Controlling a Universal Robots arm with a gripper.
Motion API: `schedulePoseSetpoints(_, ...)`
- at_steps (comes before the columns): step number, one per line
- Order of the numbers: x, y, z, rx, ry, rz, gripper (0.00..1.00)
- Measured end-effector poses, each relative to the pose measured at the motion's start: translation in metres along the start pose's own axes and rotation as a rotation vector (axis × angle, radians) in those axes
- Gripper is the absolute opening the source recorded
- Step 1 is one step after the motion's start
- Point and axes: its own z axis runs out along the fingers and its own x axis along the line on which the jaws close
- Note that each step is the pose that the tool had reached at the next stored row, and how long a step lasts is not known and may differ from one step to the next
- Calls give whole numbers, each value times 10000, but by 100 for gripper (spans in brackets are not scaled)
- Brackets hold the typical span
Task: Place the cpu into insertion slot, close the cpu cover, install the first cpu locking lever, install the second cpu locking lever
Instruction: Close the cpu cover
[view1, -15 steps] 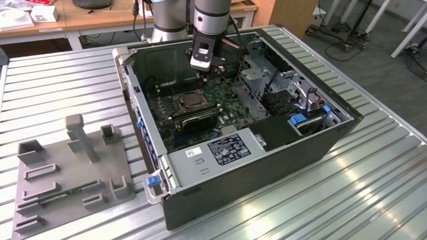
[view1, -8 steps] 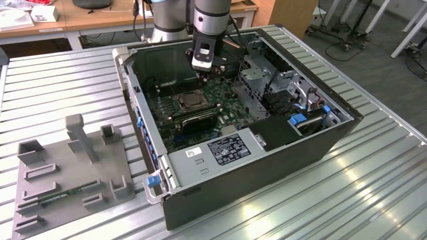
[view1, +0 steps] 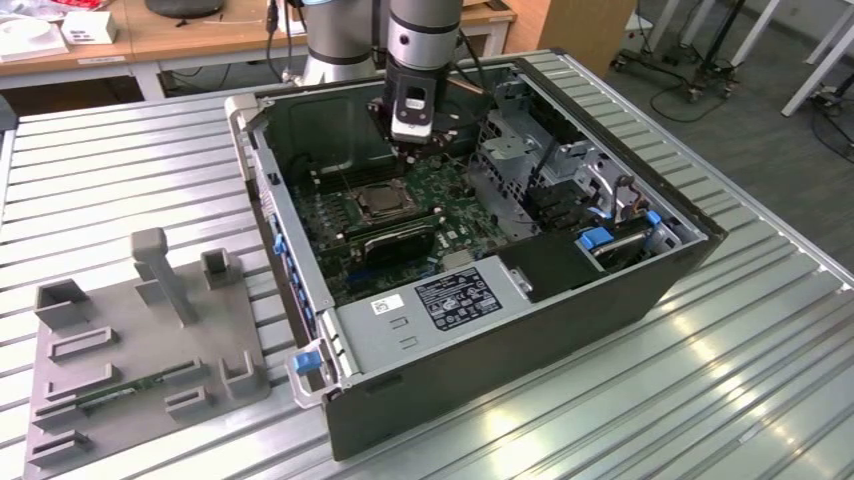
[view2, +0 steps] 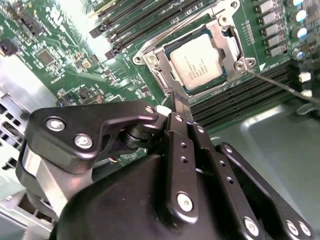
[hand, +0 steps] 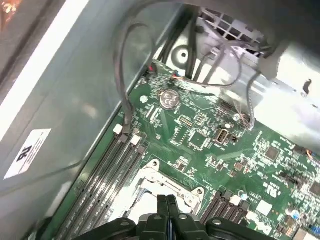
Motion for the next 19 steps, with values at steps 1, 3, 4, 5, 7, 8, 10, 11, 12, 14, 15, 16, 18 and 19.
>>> schedulePoseSetpoints(1, 0, 0, 1, 9, 8, -174, 11)
schedulePoseSetpoints(3, 0, 0, 2, 27, 24, -528, 11)
schedulePoseSetpoints(4, 0, 0, 2, 38, 32, -719, 11)
schedulePoseSetpoints(5, 0, 0, 3, 47, 41, -897, 11)
schedulePoseSetpoints(7, 0, 0, 3, 64, 55, -1221, 11)
schedulePoseSetpoints(8, 0, 0, 3, 68, 58, -1301, 11)
schedulePoseSetpoints(10, 0, 0, 3, 70, 59, -1337, 11)
schedulePoseSetpoints(11, 0, 0, 3, 71, 59, -1338, 11)
schedulePoseSetpoints(12, 0, 0, 3, 71, 60, -1342, 11)
schedulePoseSetpoints(14, 0, 0, 3, 71, 59, -1345, 11)
schedulePoseSetpoints(15, 0, 0, 3, 71, 60, -1346, 11)
schedulePoseSetpoints(16, 0, 0, 3, 71, 60, -1345, 11)
schedulePoseSetpoints(18, 0, 0, 3, 71, 60, -1346, 11)
schedulePoseSetpoints(19, 0, 0, 3, 71, 60, -1346, 11)
